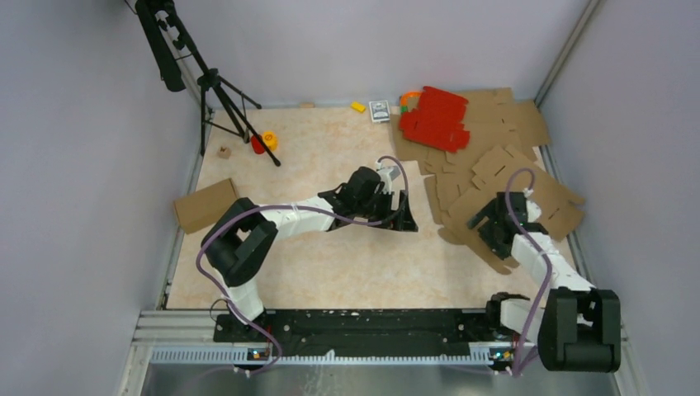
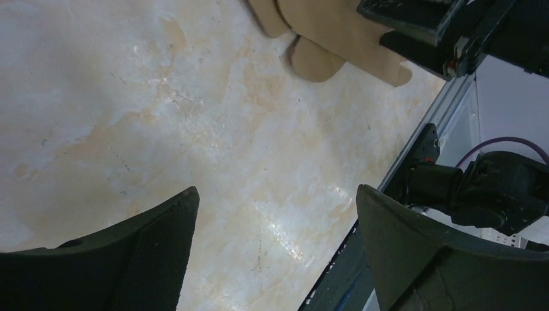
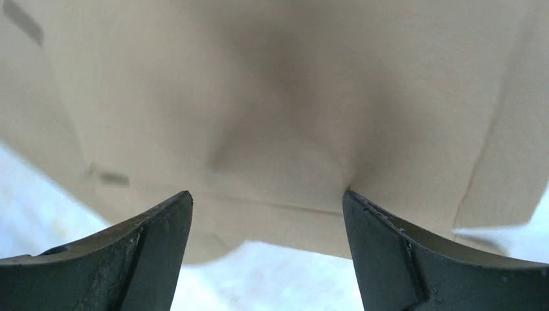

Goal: Fold the paper box

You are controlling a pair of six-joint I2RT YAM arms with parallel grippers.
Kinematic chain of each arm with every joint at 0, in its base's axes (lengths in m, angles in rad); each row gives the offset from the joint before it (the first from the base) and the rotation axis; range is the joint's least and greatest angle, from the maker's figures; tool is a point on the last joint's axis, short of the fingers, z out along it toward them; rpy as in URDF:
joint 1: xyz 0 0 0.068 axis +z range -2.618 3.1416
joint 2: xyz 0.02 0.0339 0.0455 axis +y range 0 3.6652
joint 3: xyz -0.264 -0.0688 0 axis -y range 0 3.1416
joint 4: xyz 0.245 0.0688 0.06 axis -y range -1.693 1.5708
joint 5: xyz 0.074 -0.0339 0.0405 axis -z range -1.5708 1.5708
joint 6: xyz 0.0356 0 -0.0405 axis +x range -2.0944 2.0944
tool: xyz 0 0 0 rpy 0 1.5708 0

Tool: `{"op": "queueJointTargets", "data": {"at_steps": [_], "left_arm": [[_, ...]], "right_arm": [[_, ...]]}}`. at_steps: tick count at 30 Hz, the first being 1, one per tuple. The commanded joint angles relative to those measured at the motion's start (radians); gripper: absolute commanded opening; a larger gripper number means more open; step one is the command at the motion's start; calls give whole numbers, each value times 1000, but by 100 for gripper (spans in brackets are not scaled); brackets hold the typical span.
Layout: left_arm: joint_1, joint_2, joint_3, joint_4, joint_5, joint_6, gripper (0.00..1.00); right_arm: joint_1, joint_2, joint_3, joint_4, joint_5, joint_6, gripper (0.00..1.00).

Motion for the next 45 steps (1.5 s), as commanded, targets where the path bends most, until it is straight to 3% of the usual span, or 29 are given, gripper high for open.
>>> {"op": "queueJointTargets", "data": {"at_steps": [1,5,9,12,16,19,23,28,31,38,45], "left_arm": [[5,-3,44,46,6,25,91],[19,5,47,1,-16,42,92],[52,-13,-14,40,-12,5,91],[65,-39,-74,83,-21,-28,91],[77,-72,-135,93,-60,-53,90],[88,-91,-174,106,-66,-69,87],[85,-98,-215,149,-34,-113,74],[49,-70,-273,288,32,-202,35],[17,-17,-252,287,25,-212,17],[8,64,-195,241,-52,-212,11],[12,153,-128,203,-97,-181,6]], "right_arm": [[246,10,-46,39,-119,180,84],[423,17,-77,139,-171,339,84],[618,37,-27,223,-150,371,84],[635,54,15,275,-233,308,85],[613,-20,120,86,-52,166,87],[500,-89,148,13,-28,62,87],[343,-135,145,-60,-2,-1,86],[338,-90,126,-108,47,1,85],[338,-71,96,-74,25,-4,79],[359,-36,-45,43,-127,58,76],[537,-14,-94,151,-200,176,76]]}}
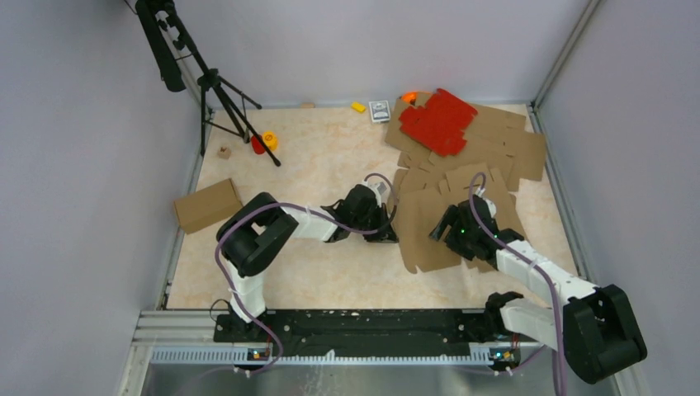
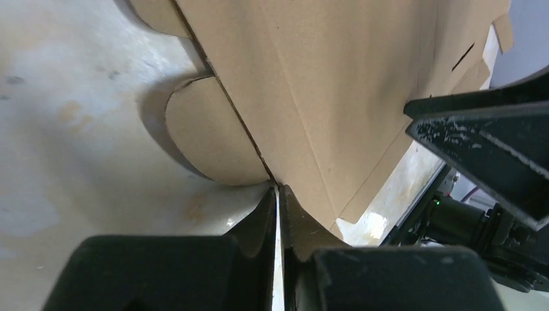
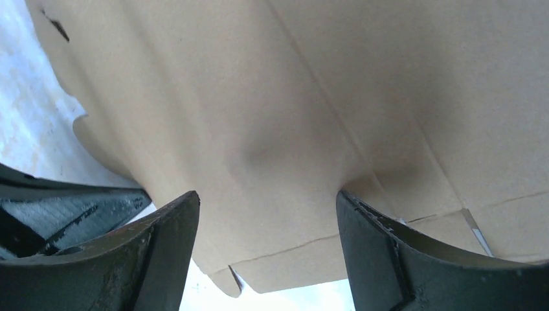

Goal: Fold the paper box

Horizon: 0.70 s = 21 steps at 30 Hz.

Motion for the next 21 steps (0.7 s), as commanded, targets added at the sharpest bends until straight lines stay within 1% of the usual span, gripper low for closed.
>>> {"op": "queueJointTargets", "data": {"at_steps": [1,2,4,6,7,8,9,10,11,14,17,19,21], "left_arm": [[3,52,36,9,-45,22,5],[4,58,34,16,-49,22,4],[7,46,18,32,-50,20,3],[12,6,-36,66,-38,16,6],[15,-19,-62,94,-26,12,13],[18,-44,-91,122,-6,5,22],[21,-62,-114,158,18,-5,35],[23,-79,-135,183,43,-20,42],[23,-94,-154,196,58,-38,48],[23,-137,-195,162,40,-71,58],[23,-149,-213,143,20,-74,63],[23,-114,-206,195,64,-101,63],[24,-67,-203,279,122,-142,64]], "right_arm": [[90,35,-48,71,-117,101,76],[98,35,-50,90,-139,110,76],[100,26,-36,75,-144,113,76],[100,2,-15,37,-111,92,77],[100,-12,-7,24,-97,86,77],[100,-25,-5,19,-88,80,77],[101,-33,-4,18,-87,76,77],[99,-36,-4,17,-90,75,78],[99,-36,-5,20,-96,73,78],[100,-25,-5,27,-106,71,78],[99,-19,-14,42,-112,67,78],[100,-18,-22,52,-116,69,78],[99,-16,-23,57,-120,71,78]]}}
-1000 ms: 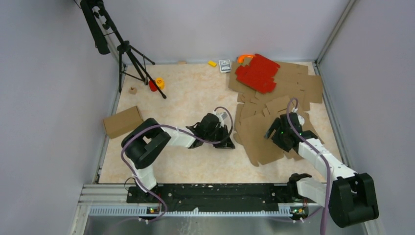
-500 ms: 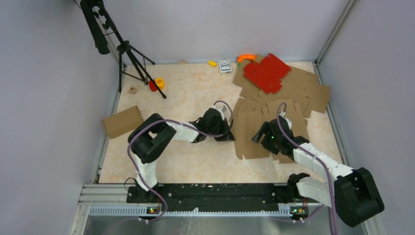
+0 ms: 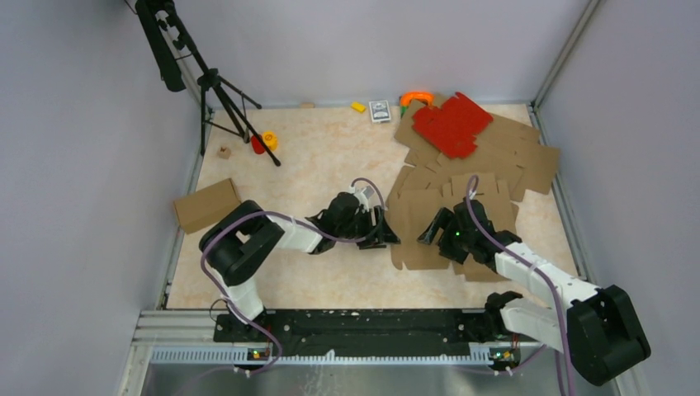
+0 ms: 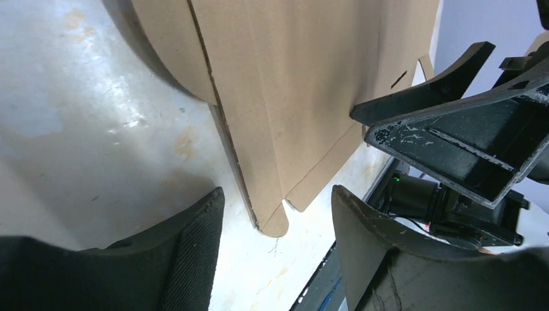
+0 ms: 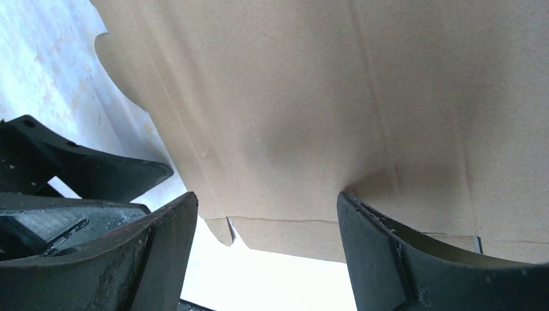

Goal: Fold the paper box

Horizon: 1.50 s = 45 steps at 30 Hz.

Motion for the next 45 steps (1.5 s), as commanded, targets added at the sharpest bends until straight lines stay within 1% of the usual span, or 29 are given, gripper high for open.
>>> {"op": "queueJointTargets", "data": {"at_steps": [1,2,3,7,12,13,15,16,17,19,21,24,26,29,31,33,35,36,38,41,43,45], "left_arm": [[-2,78,-13,143,80,-70,63],[-2,103,-12,173,72,-68,64],[0,119,-7,167,56,-59,64],[4,129,-1,92,-45,-14,65],[3,115,38,-33,-102,59,69],[3,110,40,-28,-99,75,69],[6,107,21,66,-42,72,66],[8,107,8,141,-8,58,62],[10,110,-7,214,26,36,56],[12,116,-34,359,74,-7,42],[14,116,-66,497,108,-37,34],[14,117,-87,629,152,-79,26],[14,115,-86,667,166,-92,21],[14,121,-78,693,176,-104,19],[14,133,-62,680,187,-106,20],[14,147,-40,633,187,-102,27],[14,157,-4,511,172,-77,34],[14,155,10,434,144,-53,35],[14,134,9,348,86,-27,37],[14,66,-13,178,-35,10,47],[12,26,-29,102,-106,31,54],[12,1,-44,81,-144,53,58]], "right_arm": [[10,1,-12,24,-21,10,78],[10,-1,-11,19,-21,10,78],[10,-4,-10,14,-18,10,78],[10,-43,-21,10,-12,20,78],[10,-72,-43,14,-2,30,78],[10,-71,-44,16,-2,30,78],[9,-65,-45,19,-4,30,78],[9,-58,-44,21,-6,30,78],[9,-53,-44,25,-10,31,78],[10,-47,-48,35,-18,36,78],[10,-49,-54,45,-26,43,78],[10,-62,-66,57,-31,51,78],[9,-70,-67,56,-30,51,78],[9,-80,-63,58,-37,50,78],[9,-88,-57,59,-44,47,78],[9,-99,-55,58,-40,45,78],[9,-110,-53,50,-30,43,78],[9,-112,-48,44,-24,41,78],[9,-115,-37,28,-14,33,78],[9,-111,-17,-4,15,15,78],[9,-109,-3,-24,33,-4,78],[9,-107,8,-38,53,-23,78]]}}
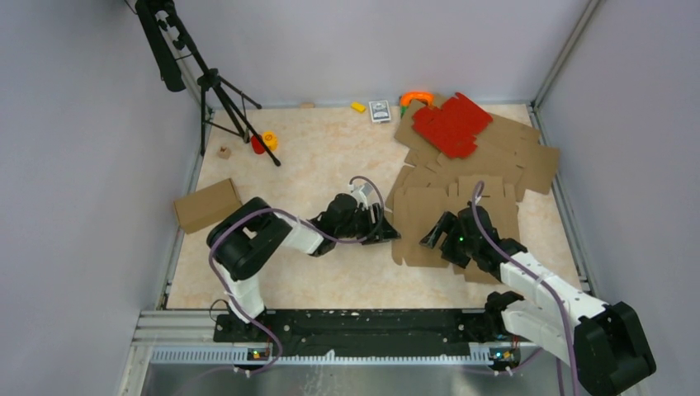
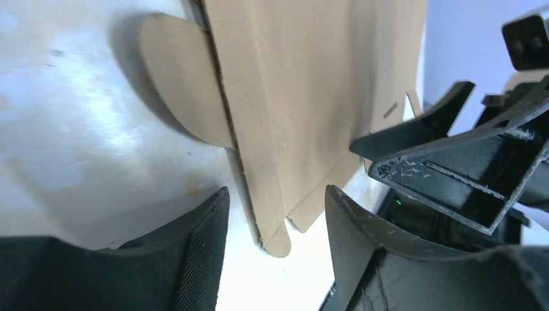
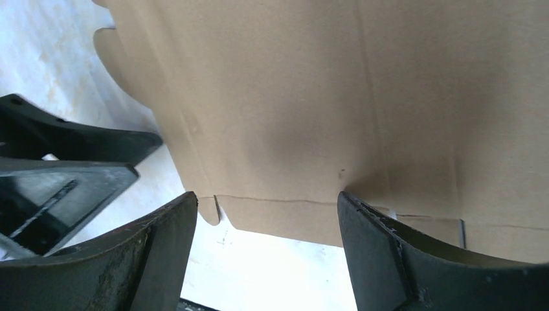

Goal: Fold the paper box

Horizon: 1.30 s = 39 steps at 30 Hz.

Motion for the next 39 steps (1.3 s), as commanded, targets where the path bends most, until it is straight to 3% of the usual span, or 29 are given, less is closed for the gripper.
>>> {"op": "queueJointTargets", "data": {"at_steps": [1,6,8,13,17,19,22,24,27,30,35,39], "left_arm": [[-2,-100,-17,-181,-163,89,59],[-2,-40,62,-242,-112,104,59],[-2,-9,81,-219,-73,87,58],[-2,40,98,-142,-13,51,52],[-2,68,112,-89,28,33,49],[-3,81,111,-33,62,17,42],[-3,98,107,72,110,-16,23],[-3,96,101,114,113,-29,17],[-3,74,102,83,90,-8,2],[-2,42,115,-19,52,47,0],[0,-105,137,-218,-12,153,0],[18,-278,180,-494,-43,238,0]], "right_arm": [[8,-4,65,-39,60,-57,78],[8,44,39,-35,117,-64,74],[8,71,33,-36,113,-43,67],[8,76,7,-28,119,-22,38],[8,80,1,-47,138,-22,31],[8,81,0,-54,139,-26,31],[8,79,-5,-52,133,-26,31],[8,76,-7,-46,124,-27,30],[8,72,-3,-49,123,-28,30],[8,56,24,-76,136,-58,34],[7,-40,149,-173,193,-190,58],[6,-156,241,-228,236,-259,74]]}}
